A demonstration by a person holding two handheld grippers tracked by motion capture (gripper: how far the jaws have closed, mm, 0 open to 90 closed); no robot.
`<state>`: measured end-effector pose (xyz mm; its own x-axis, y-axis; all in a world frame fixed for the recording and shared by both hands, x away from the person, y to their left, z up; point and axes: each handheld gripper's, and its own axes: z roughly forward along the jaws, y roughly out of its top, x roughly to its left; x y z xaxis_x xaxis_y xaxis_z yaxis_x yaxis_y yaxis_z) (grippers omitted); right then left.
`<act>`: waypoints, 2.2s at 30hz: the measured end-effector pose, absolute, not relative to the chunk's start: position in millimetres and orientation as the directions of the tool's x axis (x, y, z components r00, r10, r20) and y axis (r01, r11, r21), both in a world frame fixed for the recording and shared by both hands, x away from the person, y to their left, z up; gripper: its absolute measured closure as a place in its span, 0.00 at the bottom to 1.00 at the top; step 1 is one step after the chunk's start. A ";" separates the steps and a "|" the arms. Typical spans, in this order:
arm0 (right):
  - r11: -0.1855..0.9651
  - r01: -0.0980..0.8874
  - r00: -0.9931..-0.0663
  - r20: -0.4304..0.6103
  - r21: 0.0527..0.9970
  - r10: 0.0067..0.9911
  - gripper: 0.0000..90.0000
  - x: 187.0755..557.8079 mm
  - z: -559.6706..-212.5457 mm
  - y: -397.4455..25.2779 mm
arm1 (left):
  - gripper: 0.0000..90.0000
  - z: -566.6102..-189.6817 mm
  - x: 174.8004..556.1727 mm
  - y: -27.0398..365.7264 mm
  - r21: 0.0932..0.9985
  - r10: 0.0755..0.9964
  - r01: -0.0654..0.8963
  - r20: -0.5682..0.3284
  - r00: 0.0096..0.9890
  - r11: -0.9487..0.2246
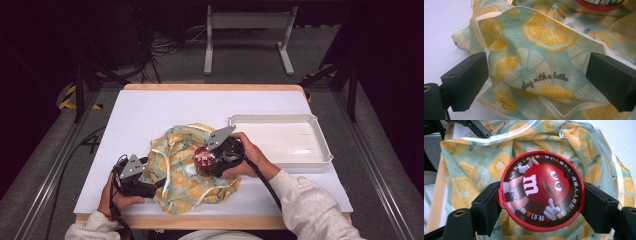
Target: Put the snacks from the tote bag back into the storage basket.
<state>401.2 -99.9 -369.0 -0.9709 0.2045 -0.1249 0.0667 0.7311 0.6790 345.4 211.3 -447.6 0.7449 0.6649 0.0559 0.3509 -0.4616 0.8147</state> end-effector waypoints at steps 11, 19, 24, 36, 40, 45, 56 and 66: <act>0.718 0.033 -0.971 -0.147 0.696 0.187 0.27 393.9 -352.8 -107.5 | 0.06 -447.8 345.8 210.6 0.812 0.666 0.354 0.056 0.744 -0.464; 0.712 0.018 -0.969 -0.162 0.702 0.185 0.27 391.1 -343.0 -114.4 | 0.06 -448.3 346.5 210.6 0.812 0.666 0.357 0.051 0.744 -0.461; 0.711 0.017 -0.968 -0.168 0.703 0.189 0.27 390.3 -340.2 -117.5 | 0.06 -448.2 346.4 210.7 0.812 0.666 0.357 0.052 0.744 -0.462; 0.700 0.013 -0.963 -0.179 0.714 0.201 0.27 389.3 -325.6 -134.9 | 0.06 -447.9 346.1 211.5 0.811 0.666 0.356 0.053 0.744 -0.463; 0.702 0.017 -0.960 -0.185 0.712 0.211 0.27 389.7 -321.7 -141.8 | 0.06 -447.7 345.8 211.2 0.811 0.666 0.355 0.056 0.744 -0.465; 0.705 0.030 -0.955 -0.189 0.709 0.231 0.27 389.8 -316.0 -156.6 | 0.06 -447.8 346.2 210.6 0.810 0.666 0.356 0.056 0.744 -0.467; 0.764 0.091 -0.940 -0.198 0.639 0.277 0.27 397.0 -309.6 -197.5 | 0.06 -447.5 346.3 208.8 0.805 0.664 0.356 0.062 0.745 -0.474; 0.802 0.127 -0.937 -0.196 0.584 0.290 0.27 407.1 -313.2 -209.9 | 0.06 -447.3 345.9 209.4 0.806 0.665 0.355 0.064 0.744 -0.474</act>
<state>407.1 -209.9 -313.2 -0.9367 0.2902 -0.1958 0.1265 0.8020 0.5837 345.9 209.4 -447.3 0.7439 0.6653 0.0637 0.3548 -0.4739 0.8059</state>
